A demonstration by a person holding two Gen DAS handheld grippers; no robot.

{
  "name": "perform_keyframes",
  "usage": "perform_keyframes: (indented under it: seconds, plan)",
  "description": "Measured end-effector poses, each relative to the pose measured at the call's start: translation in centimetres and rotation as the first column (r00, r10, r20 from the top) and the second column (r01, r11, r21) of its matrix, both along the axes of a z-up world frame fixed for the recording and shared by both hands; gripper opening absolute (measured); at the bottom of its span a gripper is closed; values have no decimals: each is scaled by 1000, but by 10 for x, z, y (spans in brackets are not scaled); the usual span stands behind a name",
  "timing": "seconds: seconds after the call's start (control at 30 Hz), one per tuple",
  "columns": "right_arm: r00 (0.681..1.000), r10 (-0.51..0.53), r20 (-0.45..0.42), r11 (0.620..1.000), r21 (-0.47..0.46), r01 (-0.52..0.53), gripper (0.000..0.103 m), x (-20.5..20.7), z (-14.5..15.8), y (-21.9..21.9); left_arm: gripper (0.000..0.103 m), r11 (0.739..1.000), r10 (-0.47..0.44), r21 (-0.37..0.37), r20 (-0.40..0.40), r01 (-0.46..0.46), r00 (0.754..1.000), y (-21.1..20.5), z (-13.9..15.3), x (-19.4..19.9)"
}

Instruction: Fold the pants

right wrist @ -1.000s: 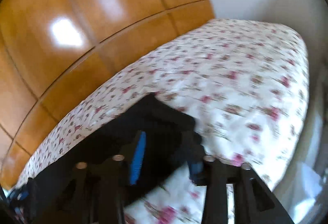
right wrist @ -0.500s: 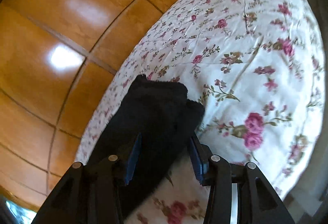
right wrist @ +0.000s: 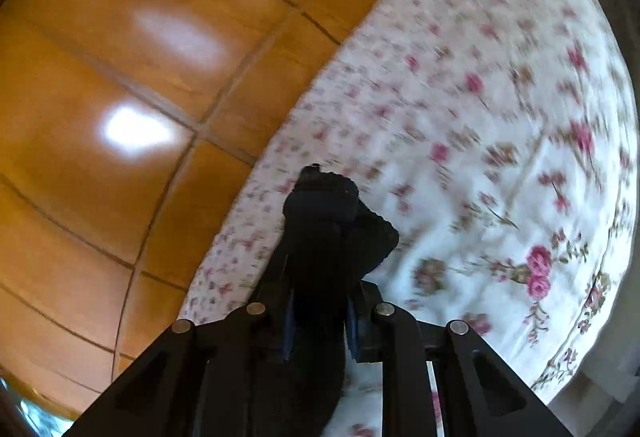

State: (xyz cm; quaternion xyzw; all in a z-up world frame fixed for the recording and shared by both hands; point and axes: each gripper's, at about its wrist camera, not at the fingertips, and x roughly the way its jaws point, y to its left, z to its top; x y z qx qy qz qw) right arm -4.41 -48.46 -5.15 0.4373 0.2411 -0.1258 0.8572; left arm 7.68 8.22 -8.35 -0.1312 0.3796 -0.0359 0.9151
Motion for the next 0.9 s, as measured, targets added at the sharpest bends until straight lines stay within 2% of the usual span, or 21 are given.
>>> perform_keyframes:
  seconds: [0.13, 0.2, 0.27, 0.33, 0.47, 0.57, 0.7, 0.9]
  plan:
    - [998, 43, 55, 993, -113, -36, 20, 3, 43, 34, 65, 998, 62, -1, -27, -62, 998, 22, -15, 5]
    - [994, 68, 83, 984, -169, -54, 20, 4, 63, 53, 65, 999, 40, 21, 7, -41, 999, 23, -23, -1]
    - [989, 97, 111, 975, -212, -71, 20, 6, 81, 71, 65, 996, 13, 83, 43, -16, 999, 15, -26, -9]
    - [981, 138, 139, 959, -265, -97, 20, 9, 99, 95, 70, 994, -4, 113, 45, -1, 999, 12, -25, -8]
    - [958, 235, 167, 918, -362, -162, 20, 16, 119, 144, 70, 992, -6, 127, 45, 0, 999, 9, -26, -6]
    - [931, 326, 164, 867, -444, -226, 20, 22, 124, 185, 70, 993, -8, 114, 53, 2, 999, 11, -26, -7]
    - [877, 464, 128, 799, -487, -352, 20, 38, 118, 237, 71, 997, -10, 76, 67, 5, 998, 15, -27, -10]
    - [769, 639, 10, 647, -548, -531, 20, 54, 89, 315, 71, 999, -12, 40, 76, 9, 997, 19, -28, -11]
